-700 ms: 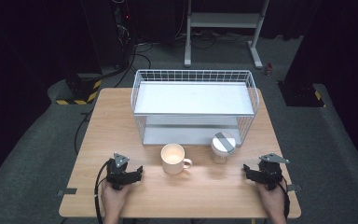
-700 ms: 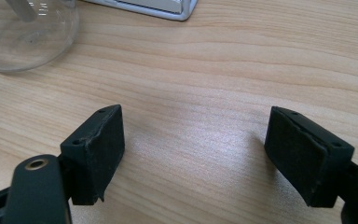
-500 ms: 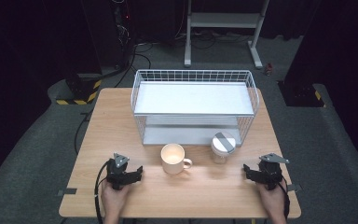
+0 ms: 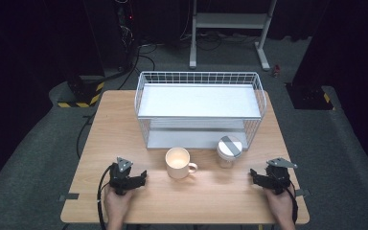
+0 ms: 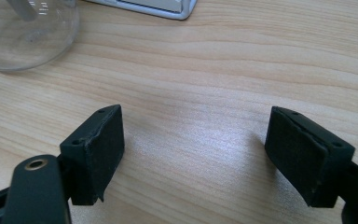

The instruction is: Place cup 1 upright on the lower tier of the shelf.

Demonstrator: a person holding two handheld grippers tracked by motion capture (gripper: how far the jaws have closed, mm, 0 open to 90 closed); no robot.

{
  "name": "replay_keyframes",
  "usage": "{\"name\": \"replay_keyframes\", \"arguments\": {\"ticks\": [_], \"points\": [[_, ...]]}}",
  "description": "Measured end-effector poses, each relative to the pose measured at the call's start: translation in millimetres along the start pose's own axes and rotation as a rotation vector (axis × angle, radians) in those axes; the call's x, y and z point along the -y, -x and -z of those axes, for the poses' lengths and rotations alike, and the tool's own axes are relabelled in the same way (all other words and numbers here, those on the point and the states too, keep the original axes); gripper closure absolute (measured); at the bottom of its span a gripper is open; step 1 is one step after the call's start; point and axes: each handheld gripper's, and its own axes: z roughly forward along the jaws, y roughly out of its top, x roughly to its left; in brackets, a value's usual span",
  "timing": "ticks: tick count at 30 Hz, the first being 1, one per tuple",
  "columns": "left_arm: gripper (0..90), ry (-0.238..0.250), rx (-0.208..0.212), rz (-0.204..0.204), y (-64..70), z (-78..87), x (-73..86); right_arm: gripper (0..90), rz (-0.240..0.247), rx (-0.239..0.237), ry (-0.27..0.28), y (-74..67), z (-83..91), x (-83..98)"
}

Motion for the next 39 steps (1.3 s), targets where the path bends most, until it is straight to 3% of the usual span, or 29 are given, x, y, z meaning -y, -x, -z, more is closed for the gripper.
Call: {"name": "replay_keyframes", "arguments": {"ticks": [4, 10, 19, 39], "points": [[15.6, 0.000, -0.003, -0.002, -0.1, 0.2, 0.1, 14.1, 0.023, -0.023, -0.013, -1.2, 0.1, 0.2], [15.6, 0.000, -0.004, -0.001, -0.1, 0.2, 0.1, 14.0, 0.023, -0.025, -0.014, -1.1, 0.2, 0.3], [15.7, 0.001, -0.004, 0.000, -0.1, 0.2, 0.1, 14.5, -0.024, -0.038, -0.001, 0.0, 4.3, 3.7], [15.7, 0.001, -0.004, 0.000, -0.1, 0.2, 0.1, 15.5, 0.024, -0.084, 0.019, -19.6, 18.8, 14.4]]}}
